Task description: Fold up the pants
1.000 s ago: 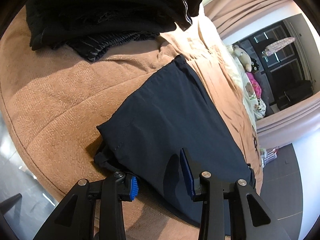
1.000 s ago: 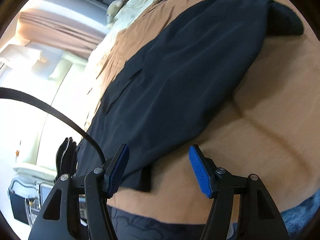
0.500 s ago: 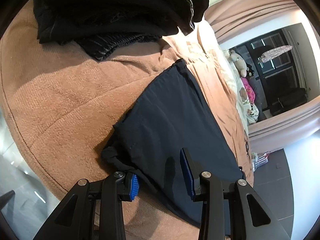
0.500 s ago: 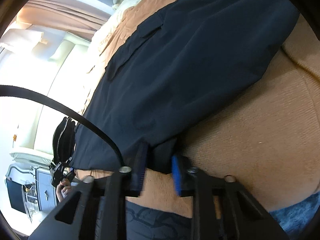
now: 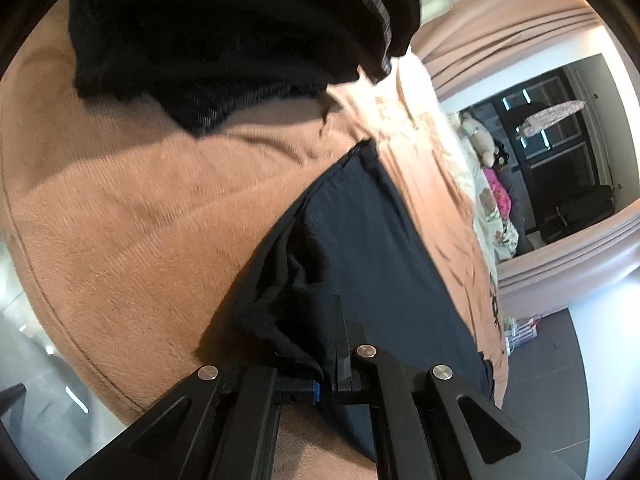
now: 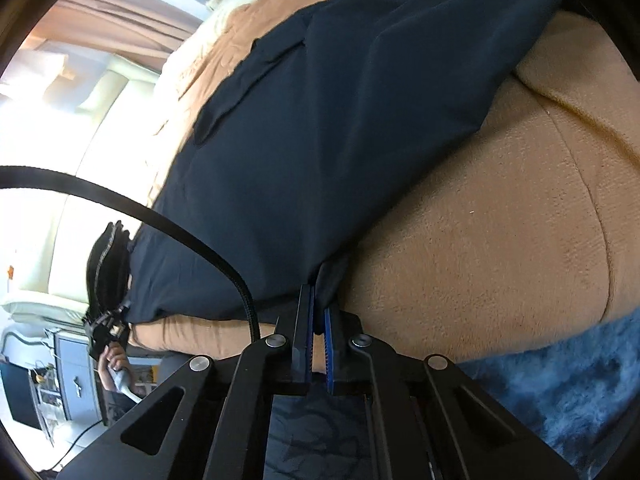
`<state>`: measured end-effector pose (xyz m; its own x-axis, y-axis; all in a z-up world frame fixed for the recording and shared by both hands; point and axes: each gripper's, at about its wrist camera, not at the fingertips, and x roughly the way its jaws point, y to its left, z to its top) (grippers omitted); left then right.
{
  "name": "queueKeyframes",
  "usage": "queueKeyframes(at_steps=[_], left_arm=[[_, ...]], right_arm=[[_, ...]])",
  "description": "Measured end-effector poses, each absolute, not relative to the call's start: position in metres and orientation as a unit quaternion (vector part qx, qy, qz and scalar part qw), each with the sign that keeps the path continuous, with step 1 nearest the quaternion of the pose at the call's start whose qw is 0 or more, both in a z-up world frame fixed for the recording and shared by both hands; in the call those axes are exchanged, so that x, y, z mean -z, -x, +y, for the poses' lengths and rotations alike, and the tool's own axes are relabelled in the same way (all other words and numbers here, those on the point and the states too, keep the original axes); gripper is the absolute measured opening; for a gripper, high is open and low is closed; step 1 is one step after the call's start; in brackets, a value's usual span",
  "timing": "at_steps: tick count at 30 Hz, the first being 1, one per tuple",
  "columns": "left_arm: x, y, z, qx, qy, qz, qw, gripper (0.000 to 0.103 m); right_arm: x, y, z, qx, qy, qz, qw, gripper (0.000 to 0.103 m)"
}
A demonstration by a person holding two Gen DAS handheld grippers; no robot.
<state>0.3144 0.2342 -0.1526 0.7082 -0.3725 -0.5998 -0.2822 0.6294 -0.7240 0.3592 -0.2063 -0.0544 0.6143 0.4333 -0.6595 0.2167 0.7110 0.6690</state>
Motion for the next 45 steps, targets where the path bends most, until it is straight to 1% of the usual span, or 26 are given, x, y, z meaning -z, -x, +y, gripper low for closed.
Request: queueKeyframes(at_steps=[2,6,12,15,21,31,36,40,45], left_arm=[[0.147,-0.311,0.240,0.020,0.434,0.367,0.822,0.003],[0.140,-0.313,0.242,0.016,0.428,0.365,0.827,0.003],[0.138,-0.314,0.242,0.021,0.426,0.368,0.826,0.003],[0.138,-0.315,0.243,0.023,0.428,0.367,0.825,0.003],[0.135,-0.316,0.242,0.024,0.427,0.369,0.825,0.003],[0.126,-0.316,0.240,0.030,0.429,0.362,0.827,0.003],[0.127,-0.315,0.239,0.028,0.431,0.363,0.825,0.003],[0.129,-0.313,0.240,0.027,0.434,0.364,0.824,0.003],[0.129,-0.312,0.240,0.027,0.433,0.365,0.824,0.003]], right_arm=[[0.044,-0.355,-0.207,-0.067,-0.367,0.428,0.823,0.003],[0.025,-0.348,-0.199,-0.064,-0.337,0.426,0.838,0.003],[-0.013,-0.342,-0.165,-0.074,-0.282,0.408,0.865,0.003],[-0.021,-0.354,-0.144,-0.087,-0.248,0.409,0.874,0.003],[-0.014,-0.392,-0.107,-0.109,-0.205,0.421,0.877,0.003],[0.005,-0.447,-0.041,-0.150,-0.165,0.446,0.867,0.003],[0.020,-0.466,-0.015,-0.164,-0.147,0.462,0.859,0.003],[0.037,-0.469,-0.001,-0.172,-0.131,0.498,0.840,0.003],[0.034,-0.477,0.011,-0.174,-0.105,0.502,0.841,0.003]])
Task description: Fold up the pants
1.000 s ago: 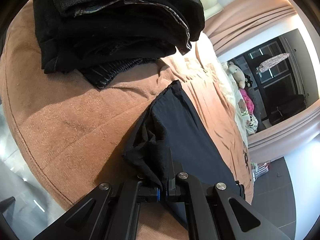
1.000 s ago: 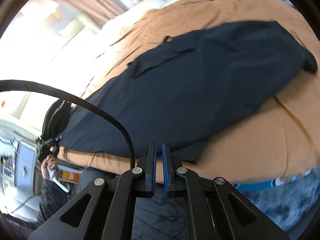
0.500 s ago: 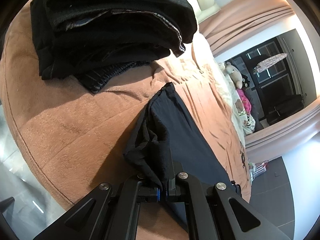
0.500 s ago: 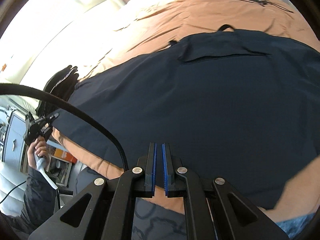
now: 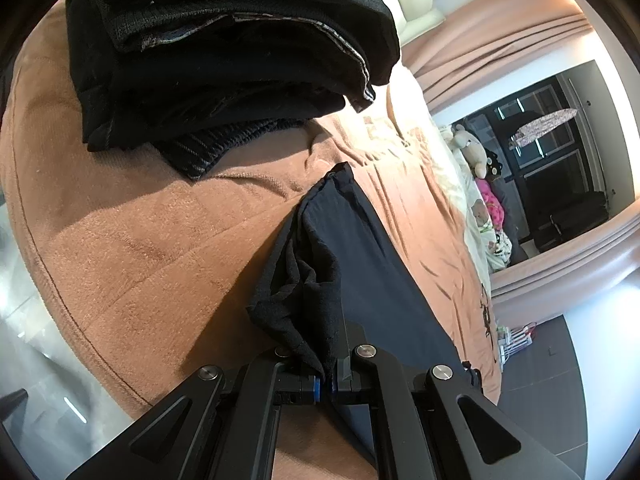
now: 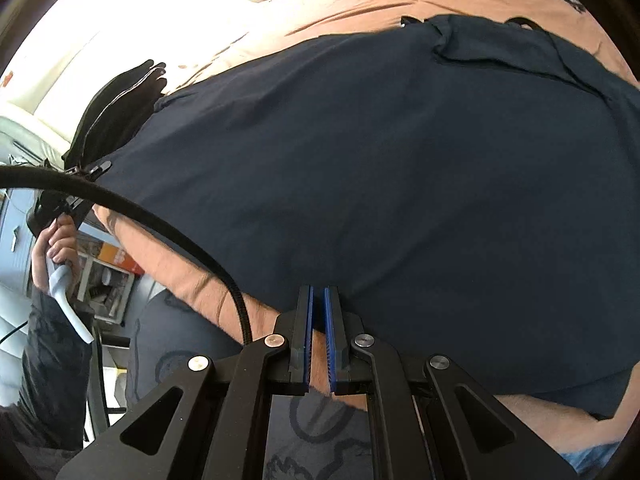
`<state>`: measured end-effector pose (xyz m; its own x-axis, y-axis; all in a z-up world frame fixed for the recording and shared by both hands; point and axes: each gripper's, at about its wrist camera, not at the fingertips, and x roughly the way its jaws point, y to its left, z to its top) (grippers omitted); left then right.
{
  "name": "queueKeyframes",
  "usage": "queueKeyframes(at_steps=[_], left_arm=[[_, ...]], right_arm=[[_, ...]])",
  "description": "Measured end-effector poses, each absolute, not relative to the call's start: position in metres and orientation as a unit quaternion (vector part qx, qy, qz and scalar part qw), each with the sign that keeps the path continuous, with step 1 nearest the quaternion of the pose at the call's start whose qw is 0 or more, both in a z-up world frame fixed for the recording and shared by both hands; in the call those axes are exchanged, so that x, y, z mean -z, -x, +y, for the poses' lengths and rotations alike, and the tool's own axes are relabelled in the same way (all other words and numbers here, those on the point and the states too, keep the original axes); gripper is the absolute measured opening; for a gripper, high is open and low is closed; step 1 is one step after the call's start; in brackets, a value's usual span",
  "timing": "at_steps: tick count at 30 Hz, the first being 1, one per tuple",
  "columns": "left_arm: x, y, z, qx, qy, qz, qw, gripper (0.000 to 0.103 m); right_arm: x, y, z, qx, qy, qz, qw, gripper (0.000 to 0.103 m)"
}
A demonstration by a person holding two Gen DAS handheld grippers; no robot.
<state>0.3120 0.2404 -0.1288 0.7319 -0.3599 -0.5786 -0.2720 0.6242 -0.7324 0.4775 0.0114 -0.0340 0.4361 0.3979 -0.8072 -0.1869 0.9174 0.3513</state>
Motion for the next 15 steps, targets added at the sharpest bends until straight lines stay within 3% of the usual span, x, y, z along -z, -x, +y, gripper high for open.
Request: queueKeyframes(at_steps=[15], left_arm=[[0.139,-0.305,0.242,0.014,0.450,0.369,0.813,0.003]], right_arm=[[0.036,-0.576,0.013,-0.115,-0.087,0.501,0.853,0.003]])
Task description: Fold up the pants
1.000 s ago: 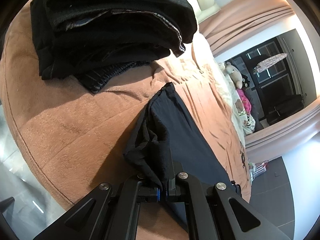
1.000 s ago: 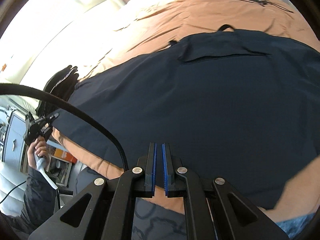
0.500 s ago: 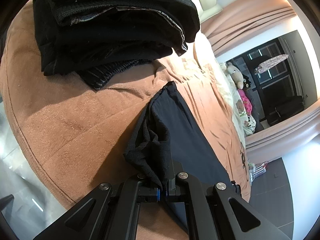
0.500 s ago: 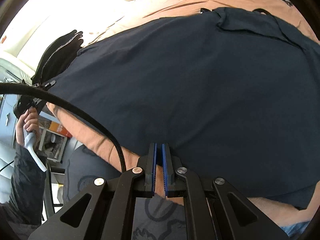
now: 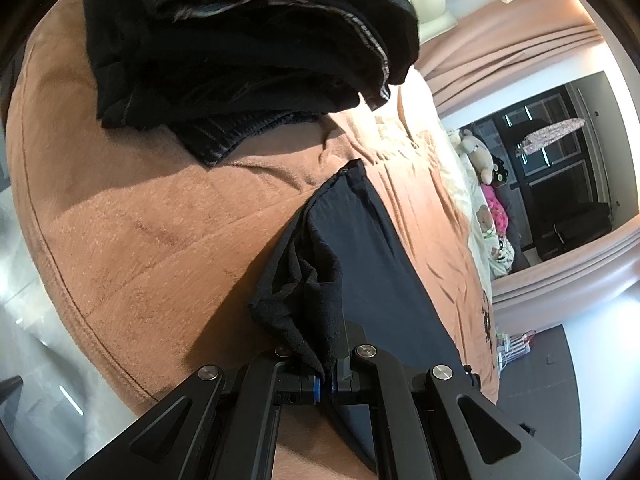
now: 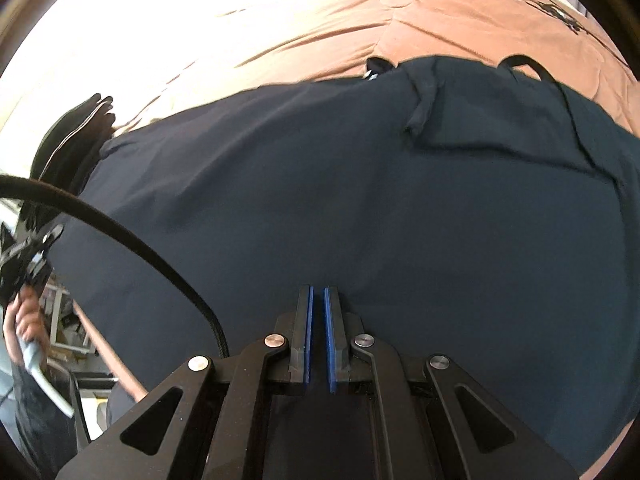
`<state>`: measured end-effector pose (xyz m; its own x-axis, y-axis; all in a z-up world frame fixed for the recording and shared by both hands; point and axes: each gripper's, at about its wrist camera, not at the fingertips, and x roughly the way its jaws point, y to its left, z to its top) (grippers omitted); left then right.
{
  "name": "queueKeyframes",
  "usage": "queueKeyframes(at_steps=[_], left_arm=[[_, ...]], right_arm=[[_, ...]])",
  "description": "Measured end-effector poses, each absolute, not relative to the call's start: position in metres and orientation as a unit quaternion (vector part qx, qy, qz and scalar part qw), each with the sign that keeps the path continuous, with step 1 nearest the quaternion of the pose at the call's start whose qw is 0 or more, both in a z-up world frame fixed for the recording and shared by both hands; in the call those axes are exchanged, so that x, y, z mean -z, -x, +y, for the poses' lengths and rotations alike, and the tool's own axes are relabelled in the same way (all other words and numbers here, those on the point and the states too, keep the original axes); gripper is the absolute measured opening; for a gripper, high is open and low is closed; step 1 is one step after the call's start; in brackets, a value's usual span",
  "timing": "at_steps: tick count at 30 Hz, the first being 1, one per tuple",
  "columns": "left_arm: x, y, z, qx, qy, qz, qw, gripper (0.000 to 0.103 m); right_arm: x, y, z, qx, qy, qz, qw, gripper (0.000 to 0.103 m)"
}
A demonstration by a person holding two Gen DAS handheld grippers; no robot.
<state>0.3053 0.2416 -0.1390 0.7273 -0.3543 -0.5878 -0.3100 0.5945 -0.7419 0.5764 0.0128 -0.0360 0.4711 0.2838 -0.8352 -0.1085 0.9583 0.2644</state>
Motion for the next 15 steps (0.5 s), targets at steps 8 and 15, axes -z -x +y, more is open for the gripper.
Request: queueKeyframes(at_steps=[8,15], left_arm=[[0.145,-0.303,0.241,0.004,0.456,0.372,0.808,0.003],[0.151,-0.303,0.240,-0.003,0.462,0.374,0.804,0.003]], right_arm=[[0.036,-0.621,0.020,-0.100,-0.071,0.504,0.855,0.003],[0.036,-0.658,0.028,-0.087,-0.064,0.502,0.858,0.003]])
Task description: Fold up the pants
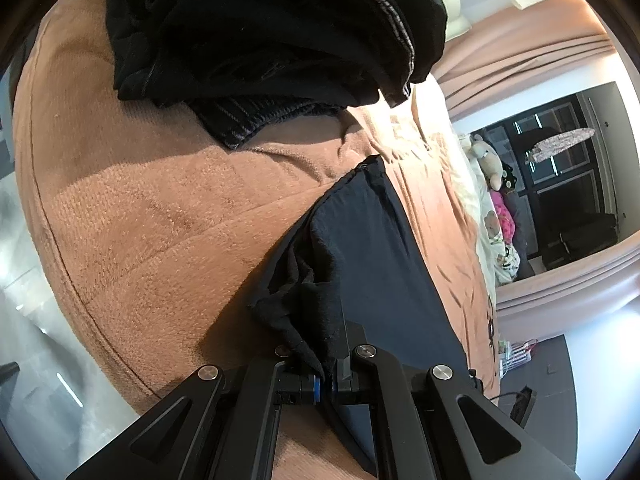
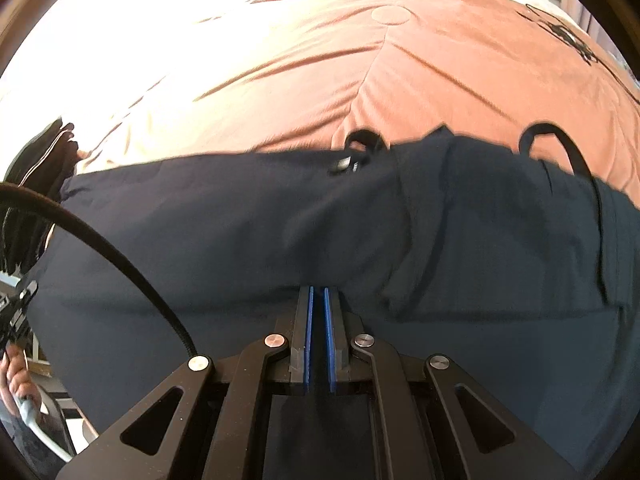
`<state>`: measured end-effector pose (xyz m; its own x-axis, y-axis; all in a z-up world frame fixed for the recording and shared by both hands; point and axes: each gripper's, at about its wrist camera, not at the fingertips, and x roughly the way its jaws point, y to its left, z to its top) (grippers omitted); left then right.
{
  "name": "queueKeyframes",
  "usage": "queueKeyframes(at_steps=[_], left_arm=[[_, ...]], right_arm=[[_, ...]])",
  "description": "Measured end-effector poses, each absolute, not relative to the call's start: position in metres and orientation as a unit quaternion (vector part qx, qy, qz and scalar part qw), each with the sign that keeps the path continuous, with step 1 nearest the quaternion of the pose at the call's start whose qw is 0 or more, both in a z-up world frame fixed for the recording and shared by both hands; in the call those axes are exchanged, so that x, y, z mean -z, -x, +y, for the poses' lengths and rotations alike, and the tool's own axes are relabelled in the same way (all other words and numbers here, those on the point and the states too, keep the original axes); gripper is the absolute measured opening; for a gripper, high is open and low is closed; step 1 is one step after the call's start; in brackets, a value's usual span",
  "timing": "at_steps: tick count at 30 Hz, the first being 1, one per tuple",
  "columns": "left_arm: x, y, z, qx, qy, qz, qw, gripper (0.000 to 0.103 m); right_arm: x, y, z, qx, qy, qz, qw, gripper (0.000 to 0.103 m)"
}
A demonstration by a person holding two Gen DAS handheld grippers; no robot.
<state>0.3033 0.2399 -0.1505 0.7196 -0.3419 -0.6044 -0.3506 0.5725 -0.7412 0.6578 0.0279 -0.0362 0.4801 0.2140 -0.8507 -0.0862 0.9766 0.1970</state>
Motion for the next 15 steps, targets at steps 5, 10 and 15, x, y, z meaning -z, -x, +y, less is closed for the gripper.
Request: queueKeyframes(at_steps=[5,10,15], left_arm=[[0.155,-0.304,0.238,-0.007,0.464,0.379,0.801,0.003],[0.158,-0.306,0.236,-0.010,0.467,0.383,0.797,0.003],[0.157,-0.309,0.235,-0.012,0.466,0.383,0.797,0.003]], right_arm=[[0.039,-0.681,0.032,-0.071,-0.063,0.502,0.860,0.003],[0.044,-0.695,0.034,-0.067,-0.061,0.501,0.861,0.000],[0.049,-0.709,0.037,-0.064,-0.050,0.495,0.865,0.000]])
